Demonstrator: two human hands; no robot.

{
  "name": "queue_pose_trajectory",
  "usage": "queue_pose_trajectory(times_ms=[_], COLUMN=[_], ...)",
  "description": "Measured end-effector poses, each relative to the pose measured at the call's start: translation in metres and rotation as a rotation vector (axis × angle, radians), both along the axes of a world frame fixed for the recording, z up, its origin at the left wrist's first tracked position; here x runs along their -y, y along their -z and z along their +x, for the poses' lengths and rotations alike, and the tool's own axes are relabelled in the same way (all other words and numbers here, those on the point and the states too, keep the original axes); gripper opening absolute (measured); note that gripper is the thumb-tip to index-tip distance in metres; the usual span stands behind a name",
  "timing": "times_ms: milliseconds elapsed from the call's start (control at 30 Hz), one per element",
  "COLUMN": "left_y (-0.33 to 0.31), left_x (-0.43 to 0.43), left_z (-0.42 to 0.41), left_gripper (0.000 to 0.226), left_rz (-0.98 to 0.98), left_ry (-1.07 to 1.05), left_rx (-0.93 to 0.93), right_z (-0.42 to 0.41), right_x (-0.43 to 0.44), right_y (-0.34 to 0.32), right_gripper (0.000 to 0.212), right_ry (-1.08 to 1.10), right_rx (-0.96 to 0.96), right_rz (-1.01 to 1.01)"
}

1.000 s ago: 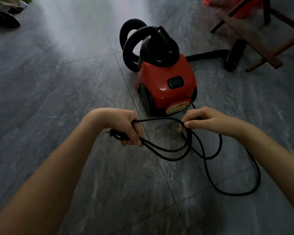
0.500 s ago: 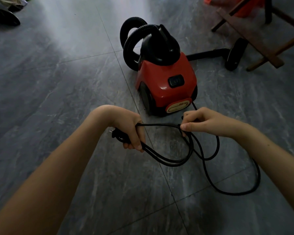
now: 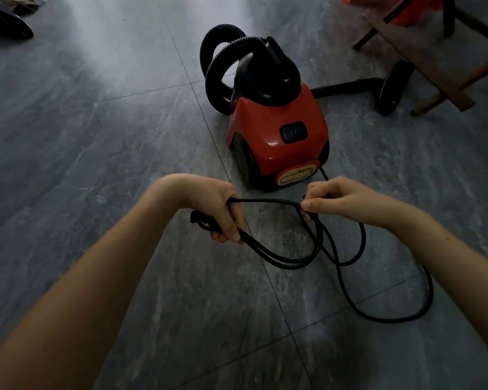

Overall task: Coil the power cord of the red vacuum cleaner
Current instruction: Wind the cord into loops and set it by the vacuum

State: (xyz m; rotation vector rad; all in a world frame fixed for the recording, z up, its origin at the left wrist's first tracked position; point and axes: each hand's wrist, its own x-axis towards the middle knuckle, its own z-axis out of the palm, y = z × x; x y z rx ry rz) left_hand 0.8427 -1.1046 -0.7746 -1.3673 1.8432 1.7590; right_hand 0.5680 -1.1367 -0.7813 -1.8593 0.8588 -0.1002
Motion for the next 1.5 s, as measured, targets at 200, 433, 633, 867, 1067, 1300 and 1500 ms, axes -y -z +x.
queue_pose_trajectory(times_ms=[200, 433, 633, 867, 1067, 1300, 1500], left_y=[0.0, -0.002, 0.002, -0.001, 0.005, 0.009, 0.009], left_x=[-0.003, -0.006, -0.008, -0.008, -0.01, -0.011, -0.012], left_z=[0.007, 0.003, 0.004, 0.006, -0.001, -0.008, -0.003], left_gripper=[0.008, 0.011, 0.01, 0.009, 0.007, 0.005, 0.006], left_rz=[0.051, 0.036, -0.037, -0.132, -0.129, -0.122, -0.117], left_ry=[0.007, -0.016, -0.082, -0.127, -0.161, -0.197, -0.201], left_rx=[-0.013, -0.078, -0.174, -0.225, -0.191, -0.165, -0.167], right_z=[-0.001, -0.001, -0.001, 0.001, 0.005, 0.016, 0.009], right_x=[0.001, 0.001, -0.001, -0.002, -0.008, -0.014, -0.014], right_y=[0.001, -0.005, -0.001, 0.006, -0.005, -0.013, -0.016], right_gripper=[0.031, 0.014, 0.027, 0.024, 0.026, 0.013, 0.031], right_ry=[0.088, 0.103, 0.229, 0.534, 0.601, 0.521, 0.267], right_rx=[0.073, 0.194, 0.247, 0.213, 0.284, 0.309, 0.102], right_rz=[-0.084, -0.134, -0.239, -0.13, 0.258, 0.311, -0.043])
